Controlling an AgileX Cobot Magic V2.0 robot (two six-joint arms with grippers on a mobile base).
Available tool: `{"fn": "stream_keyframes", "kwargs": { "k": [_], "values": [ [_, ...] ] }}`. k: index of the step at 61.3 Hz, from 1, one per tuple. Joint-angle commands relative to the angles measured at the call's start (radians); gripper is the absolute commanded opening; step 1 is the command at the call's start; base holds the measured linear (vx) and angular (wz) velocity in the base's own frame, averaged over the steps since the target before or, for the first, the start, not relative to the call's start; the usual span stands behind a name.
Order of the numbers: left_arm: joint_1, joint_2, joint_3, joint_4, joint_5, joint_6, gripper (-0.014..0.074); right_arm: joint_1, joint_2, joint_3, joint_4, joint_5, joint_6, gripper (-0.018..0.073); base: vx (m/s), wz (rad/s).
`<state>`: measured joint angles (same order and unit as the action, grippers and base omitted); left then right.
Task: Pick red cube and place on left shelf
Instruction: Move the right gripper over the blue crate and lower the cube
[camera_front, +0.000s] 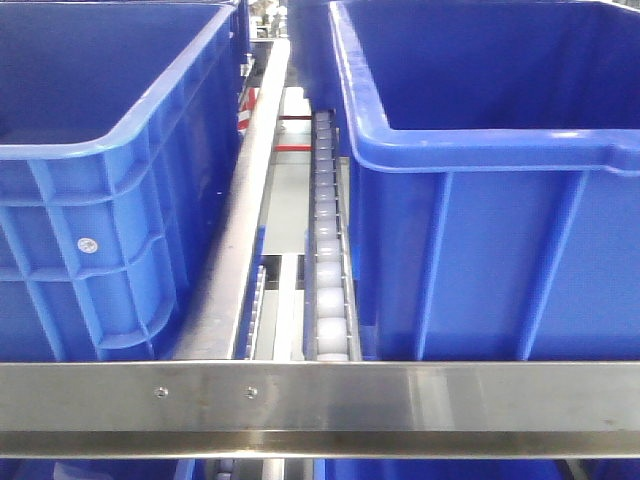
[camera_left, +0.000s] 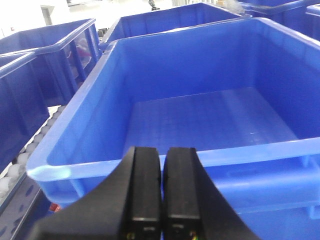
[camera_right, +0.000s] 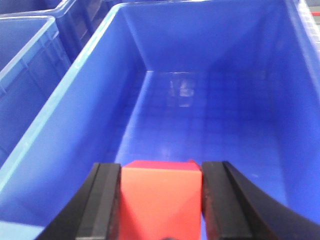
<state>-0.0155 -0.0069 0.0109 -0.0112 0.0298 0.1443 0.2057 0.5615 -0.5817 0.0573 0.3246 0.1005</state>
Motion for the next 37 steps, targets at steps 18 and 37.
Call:
{"fn": "stream_keyframes", "kwargs": {
  "k": [18,37],
  "values": [
    [-0.005,0.007,0.022,-0.005,-0.091,0.001,0.0106,-0.005,0.002,-0.029,-0.007,-0.084,-0.005,0.0067,0.01,0.05],
    [-0.005,0.007,0.022,-0.005,-0.091,0.001,0.0106,-0.005,0.002,-0.029,-0.007,-0.084,-0.005,0.0067,0.0,0.0]
  ]
}}
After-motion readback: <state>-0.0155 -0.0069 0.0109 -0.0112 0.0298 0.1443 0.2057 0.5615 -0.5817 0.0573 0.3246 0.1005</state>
